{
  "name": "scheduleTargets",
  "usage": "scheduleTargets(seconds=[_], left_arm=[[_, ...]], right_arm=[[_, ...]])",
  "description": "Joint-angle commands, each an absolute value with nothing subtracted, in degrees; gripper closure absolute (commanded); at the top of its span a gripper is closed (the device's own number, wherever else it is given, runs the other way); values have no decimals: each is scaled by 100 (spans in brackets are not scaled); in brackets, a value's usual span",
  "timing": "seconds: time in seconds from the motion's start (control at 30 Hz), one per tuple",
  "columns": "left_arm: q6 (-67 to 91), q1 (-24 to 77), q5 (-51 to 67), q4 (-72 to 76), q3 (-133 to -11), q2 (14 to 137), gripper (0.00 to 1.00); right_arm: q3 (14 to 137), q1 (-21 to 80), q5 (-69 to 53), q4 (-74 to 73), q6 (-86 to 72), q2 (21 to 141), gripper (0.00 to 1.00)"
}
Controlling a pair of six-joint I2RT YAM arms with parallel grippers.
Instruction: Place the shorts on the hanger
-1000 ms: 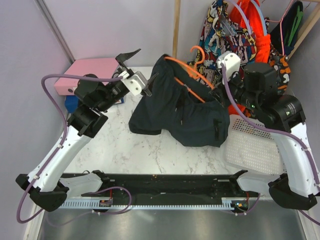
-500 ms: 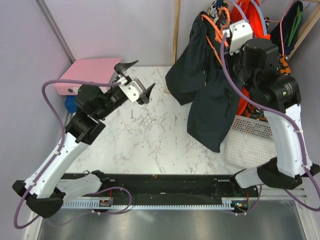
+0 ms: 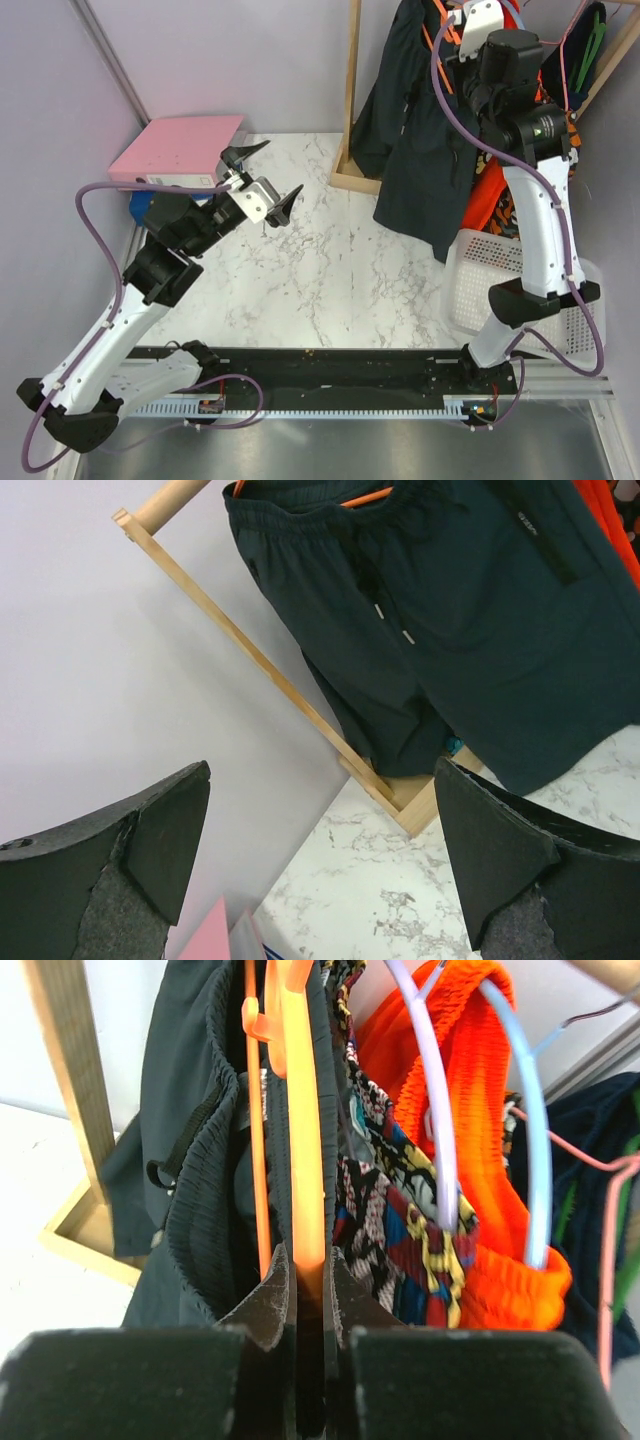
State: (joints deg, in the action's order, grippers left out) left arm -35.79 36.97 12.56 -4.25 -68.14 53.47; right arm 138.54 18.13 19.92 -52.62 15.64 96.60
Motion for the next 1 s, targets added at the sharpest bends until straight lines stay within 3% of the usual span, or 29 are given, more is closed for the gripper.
scheduleTargets(seconds=[0.0,0.6,0.7,0.97], left_arm=[[-3401,3674,1266,-413,-6592,5124,1],[-3234,3674,1196,-404,-6205,4887,1],[-3138,3622,854,-387,-6214,5062,1],[-2268,3024,1529,-589,-6592,5871,1]], right_arm=[[14256,1495,1460,-4290,1283,9764,100],[14546,703,809,-3630,1257,10634,100],[14537,668,756,-3612,1283,10670,100],[14423,633,879,-3577,1310,10757,100]])
